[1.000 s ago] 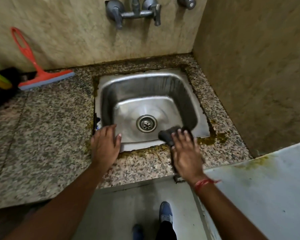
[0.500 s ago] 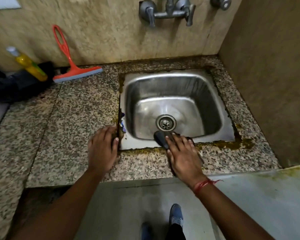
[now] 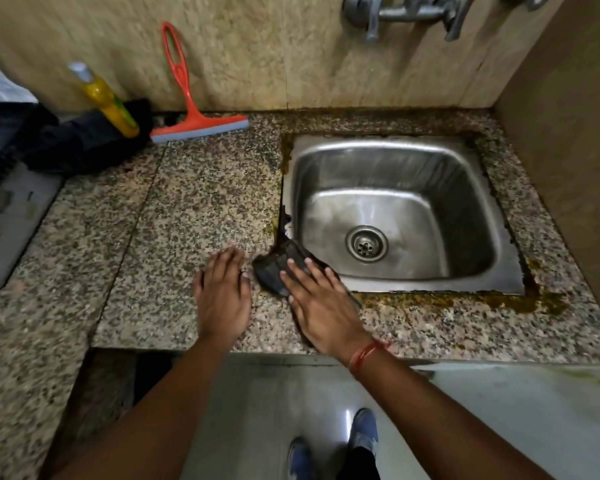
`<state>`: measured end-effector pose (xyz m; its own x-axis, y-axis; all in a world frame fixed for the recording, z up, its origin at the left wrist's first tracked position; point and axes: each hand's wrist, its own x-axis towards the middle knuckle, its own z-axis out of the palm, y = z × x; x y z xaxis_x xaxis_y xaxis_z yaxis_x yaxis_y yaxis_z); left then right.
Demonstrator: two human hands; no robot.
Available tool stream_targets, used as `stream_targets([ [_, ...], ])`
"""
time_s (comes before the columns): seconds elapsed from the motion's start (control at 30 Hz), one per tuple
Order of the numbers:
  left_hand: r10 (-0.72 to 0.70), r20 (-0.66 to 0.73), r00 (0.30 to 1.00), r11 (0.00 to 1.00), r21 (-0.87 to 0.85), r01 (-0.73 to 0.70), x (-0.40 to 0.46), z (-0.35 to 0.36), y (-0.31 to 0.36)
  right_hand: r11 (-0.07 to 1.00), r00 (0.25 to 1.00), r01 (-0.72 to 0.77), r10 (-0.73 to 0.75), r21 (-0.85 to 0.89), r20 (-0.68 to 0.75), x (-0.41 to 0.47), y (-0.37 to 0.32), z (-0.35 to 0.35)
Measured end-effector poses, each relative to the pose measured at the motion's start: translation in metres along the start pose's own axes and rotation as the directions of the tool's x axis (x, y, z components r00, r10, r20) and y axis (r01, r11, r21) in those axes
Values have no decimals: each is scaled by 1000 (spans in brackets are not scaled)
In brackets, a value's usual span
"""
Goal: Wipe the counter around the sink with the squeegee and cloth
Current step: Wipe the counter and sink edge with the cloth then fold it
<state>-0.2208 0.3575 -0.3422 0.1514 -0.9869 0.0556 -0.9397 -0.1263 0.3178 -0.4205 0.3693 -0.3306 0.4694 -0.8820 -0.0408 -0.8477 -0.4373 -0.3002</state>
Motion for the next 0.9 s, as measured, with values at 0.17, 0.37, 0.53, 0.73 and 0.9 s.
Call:
stream_targets([
  [0.17, -3, 40, 999, 998, 60, 1, -1, 2, 0, 943, 953, -303, 296, 140, 67, 66, 14, -8],
  [0.37, 4, 120, 993, 993, 118, -18, 2, 1, 3, 998, 998, -59, 59, -32, -5, -12, 14, -6],
  [0.53, -13, 130, 991, 990, 137, -6, 3, -1, 6, 942, 943, -324, 329, 80, -53, 41, 14, -11],
  [0.73, -7, 118, 993, 993, 118, -7, 2, -3, 5, 995, 986, -92, 87, -30, -142, -6, 9, 4],
  [0.9, -8, 114, 993, 1000, 24, 6, 2, -5, 4, 930, 922, -343, 360, 136, -139, 48, -20, -5],
])
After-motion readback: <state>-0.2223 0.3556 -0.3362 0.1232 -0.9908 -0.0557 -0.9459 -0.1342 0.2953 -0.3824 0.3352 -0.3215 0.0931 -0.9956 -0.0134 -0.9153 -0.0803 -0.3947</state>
